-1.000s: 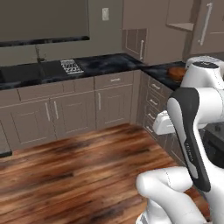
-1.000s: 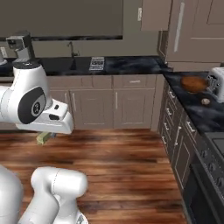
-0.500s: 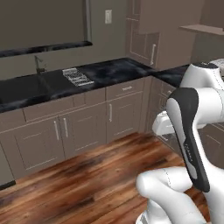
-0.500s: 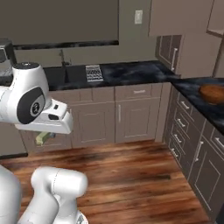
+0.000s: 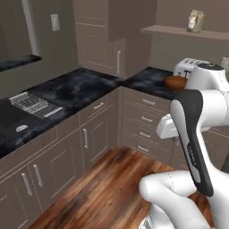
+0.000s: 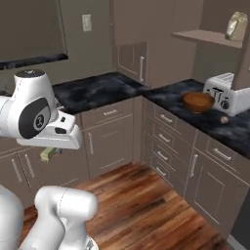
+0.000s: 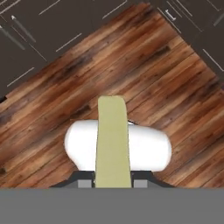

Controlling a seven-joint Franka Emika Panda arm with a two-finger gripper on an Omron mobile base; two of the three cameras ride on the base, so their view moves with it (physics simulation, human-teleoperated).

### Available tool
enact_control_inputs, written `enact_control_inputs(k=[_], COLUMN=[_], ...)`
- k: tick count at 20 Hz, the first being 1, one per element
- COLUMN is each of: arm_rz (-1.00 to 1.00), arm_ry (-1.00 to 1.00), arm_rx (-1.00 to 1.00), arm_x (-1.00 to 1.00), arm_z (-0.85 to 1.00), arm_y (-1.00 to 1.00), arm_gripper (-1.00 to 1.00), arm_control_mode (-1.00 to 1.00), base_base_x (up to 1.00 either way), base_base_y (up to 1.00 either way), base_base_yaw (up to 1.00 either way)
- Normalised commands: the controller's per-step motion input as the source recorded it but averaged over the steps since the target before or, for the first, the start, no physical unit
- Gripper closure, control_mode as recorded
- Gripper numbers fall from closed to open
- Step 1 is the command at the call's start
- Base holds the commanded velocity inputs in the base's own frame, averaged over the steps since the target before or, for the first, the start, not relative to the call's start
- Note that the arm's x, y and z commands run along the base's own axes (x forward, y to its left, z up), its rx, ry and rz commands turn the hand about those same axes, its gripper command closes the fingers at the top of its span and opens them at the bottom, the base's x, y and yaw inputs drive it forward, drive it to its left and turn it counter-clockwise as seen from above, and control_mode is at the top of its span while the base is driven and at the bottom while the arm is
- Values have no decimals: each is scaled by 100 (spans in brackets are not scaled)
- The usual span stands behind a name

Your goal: Pick the egg and butter from the fridge and place them by the bowl for mixing.

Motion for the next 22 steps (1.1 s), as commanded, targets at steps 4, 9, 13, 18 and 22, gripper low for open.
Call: enact_control_inputs(k=[4, 9, 13, 18, 22], arm_rz=[0, 0, 0, 0, 0], arm_ry=[0, 0, 0, 0, 0], arm_rx=[0, 0, 0, 0, 0], arm_x=[0, 0, 0, 0, 0], arm_z=[0, 0, 0, 0, 0], arm_y=[0, 0, 0, 0, 0], arm_gripper=[100, 100, 100, 100, 100], arm_control_mode=[100, 100, 100, 100, 100], base_base_x=[98, 91, 71, 65, 85], base_base_y=[78, 33, 0, -15, -13], base_base_yaw=[-63, -61, -67, -65, -46])
